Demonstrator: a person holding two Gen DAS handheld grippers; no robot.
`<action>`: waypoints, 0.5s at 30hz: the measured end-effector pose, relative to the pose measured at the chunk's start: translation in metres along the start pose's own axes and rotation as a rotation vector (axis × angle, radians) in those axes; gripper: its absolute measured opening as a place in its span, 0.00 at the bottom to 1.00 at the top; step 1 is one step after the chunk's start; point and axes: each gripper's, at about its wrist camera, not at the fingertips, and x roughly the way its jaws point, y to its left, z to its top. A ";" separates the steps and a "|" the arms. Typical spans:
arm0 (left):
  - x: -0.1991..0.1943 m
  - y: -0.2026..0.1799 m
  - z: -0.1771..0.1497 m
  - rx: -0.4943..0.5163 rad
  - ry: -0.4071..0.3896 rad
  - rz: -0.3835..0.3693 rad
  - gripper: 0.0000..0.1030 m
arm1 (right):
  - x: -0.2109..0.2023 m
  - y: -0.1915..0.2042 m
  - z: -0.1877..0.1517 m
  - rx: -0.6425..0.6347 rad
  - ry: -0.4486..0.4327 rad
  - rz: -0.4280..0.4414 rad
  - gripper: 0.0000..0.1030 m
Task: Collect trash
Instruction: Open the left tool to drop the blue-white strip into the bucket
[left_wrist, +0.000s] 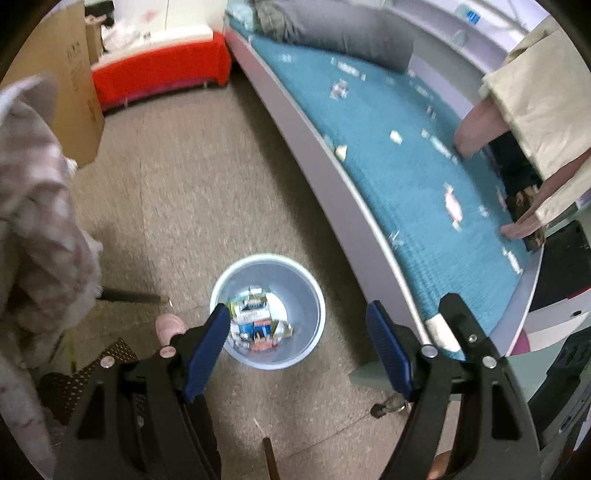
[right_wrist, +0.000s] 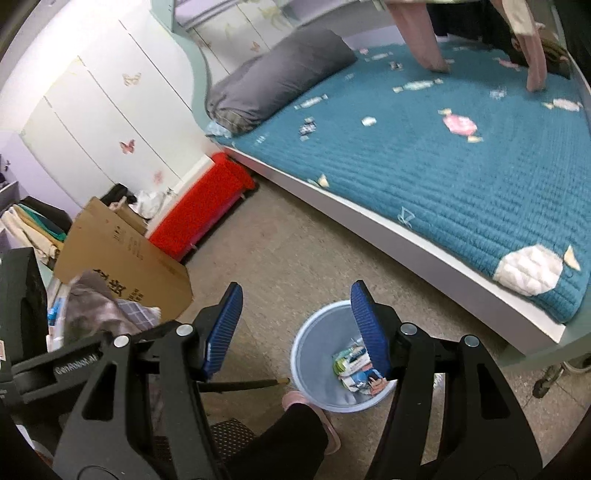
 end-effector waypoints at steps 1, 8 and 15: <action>-0.014 0.000 0.000 0.001 -0.027 0.001 0.72 | -0.005 0.004 0.002 -0.004 -0.007 0.007 0.59; -0.105 0.013 0.001 0.003 -0.140 -0.044 0.73 | -0.056 0.065 0.014 -0.092 -0.066 0.104 0.61; -0.200 0.081 0.002 0.011 -0.267 0.051 0.76 | -0.072 0.176 0.006 -0.290 -0.011 0.237 0.61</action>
